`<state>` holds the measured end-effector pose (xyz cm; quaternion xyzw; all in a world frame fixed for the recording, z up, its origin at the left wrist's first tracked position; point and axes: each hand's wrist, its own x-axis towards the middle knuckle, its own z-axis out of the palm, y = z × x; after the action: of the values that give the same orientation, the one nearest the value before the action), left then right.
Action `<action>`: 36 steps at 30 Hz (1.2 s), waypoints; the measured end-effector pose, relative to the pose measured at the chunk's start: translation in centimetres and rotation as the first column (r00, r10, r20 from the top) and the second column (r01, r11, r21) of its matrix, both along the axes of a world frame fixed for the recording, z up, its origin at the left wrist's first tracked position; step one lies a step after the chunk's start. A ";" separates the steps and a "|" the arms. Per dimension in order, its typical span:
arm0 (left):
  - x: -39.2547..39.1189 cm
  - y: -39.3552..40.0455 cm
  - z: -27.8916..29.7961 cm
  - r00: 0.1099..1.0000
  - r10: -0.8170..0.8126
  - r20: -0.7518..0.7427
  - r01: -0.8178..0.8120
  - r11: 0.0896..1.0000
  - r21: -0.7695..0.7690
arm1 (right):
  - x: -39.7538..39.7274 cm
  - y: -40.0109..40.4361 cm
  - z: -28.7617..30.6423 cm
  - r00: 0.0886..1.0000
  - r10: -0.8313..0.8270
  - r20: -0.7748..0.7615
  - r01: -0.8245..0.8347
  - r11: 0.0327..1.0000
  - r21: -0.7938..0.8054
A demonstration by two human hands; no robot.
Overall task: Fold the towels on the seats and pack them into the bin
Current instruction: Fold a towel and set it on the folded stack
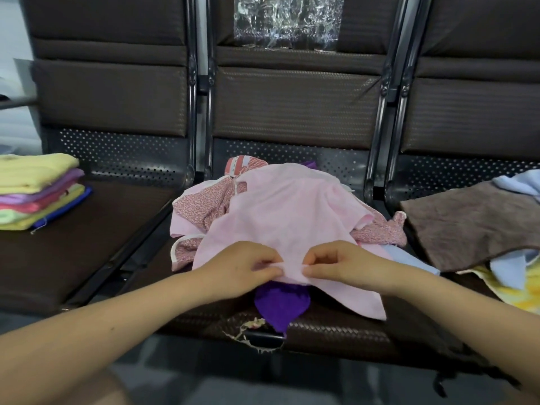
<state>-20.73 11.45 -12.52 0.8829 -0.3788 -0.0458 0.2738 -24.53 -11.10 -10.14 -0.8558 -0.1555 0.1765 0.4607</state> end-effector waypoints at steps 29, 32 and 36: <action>8.4 2.0 3.4 0.977 0.179 -0.113 -0.190 0.976 -0.102 | 7.6 -7.5 2.2 0.974 -0.128 0.186 0.171 0.956 -0.237; 9.9 1.8 3.5 0.926 0.373 -0.051 -0.377 0.914 -0.148 | 8.3 -9.1 2.1 0.890 -0.340 0.304 0.391 0.912 -0.125; 11.6 1.0 2.0 0.836 0.533 -0.128 -0.548 0.810 -0.206 | 9.0 -9.8 0.7 0.773 -0.582 0.254 0.580 0.809 0.090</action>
<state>-9.13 12.46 -10.53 0.9135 -0.1057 0.0506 0.3897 -15.57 -20.93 -9.45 -0.8760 0.0546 -0.0929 0.4701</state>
